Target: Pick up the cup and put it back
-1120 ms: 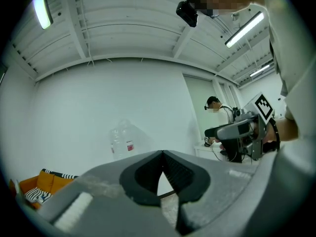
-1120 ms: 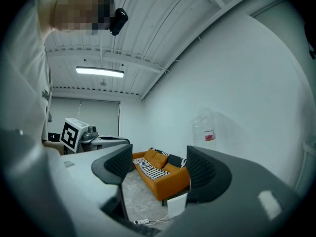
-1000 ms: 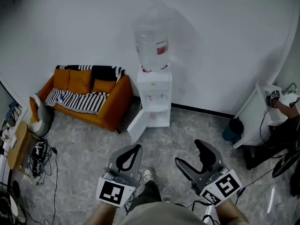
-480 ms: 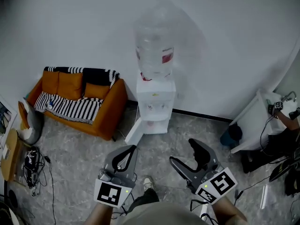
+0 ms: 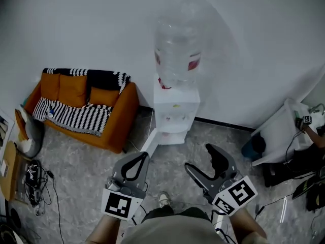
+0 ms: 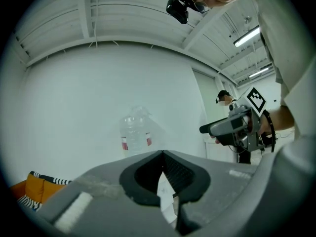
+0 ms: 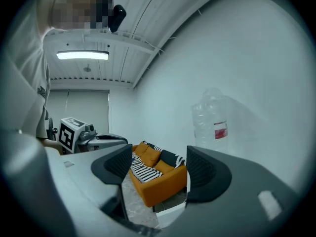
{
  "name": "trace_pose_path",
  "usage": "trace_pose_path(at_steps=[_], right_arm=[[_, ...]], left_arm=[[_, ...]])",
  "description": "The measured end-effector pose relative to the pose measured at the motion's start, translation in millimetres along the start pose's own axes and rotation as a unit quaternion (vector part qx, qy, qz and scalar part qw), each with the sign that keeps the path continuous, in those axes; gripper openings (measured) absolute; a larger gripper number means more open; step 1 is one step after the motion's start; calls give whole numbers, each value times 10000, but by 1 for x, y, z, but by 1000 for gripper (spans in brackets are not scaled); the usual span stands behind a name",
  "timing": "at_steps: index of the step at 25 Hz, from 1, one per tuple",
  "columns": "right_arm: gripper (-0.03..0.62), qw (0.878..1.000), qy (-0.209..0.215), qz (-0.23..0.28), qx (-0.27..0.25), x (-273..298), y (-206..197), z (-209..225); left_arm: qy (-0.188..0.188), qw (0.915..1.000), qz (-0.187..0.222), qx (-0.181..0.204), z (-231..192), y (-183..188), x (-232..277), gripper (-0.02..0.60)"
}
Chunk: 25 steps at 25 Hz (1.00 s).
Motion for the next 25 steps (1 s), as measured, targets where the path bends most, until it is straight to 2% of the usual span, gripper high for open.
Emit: trace_pose_path(at_steps=[4,12,19,25], right_arm=[[345,9999,-120,-34,40,20,-2,18],[347,9999,-104,-124,41,38,-2,51],[347,9995,237,-211,-84,55,-1,91],[345,9979,590,-261,-73,68,-4,130]], left_arm=[[-32,10000,-23,75,-17,-4,19,2],[106,9998,-151,-62,-31,-10,48,2],[345,9988,-338,-92,-25,-8,81,2],[829,9955,-394,-245,-23,-6,113,2]])
Point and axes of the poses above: the fingertips, and each gripper's own axes: x forward along the fingers, z to its right, y out of its top, the point moved 3 cm from there along -x, backward along the fingers, and after that the axes turned 8 degrees about -z, right-handed, at the moved point
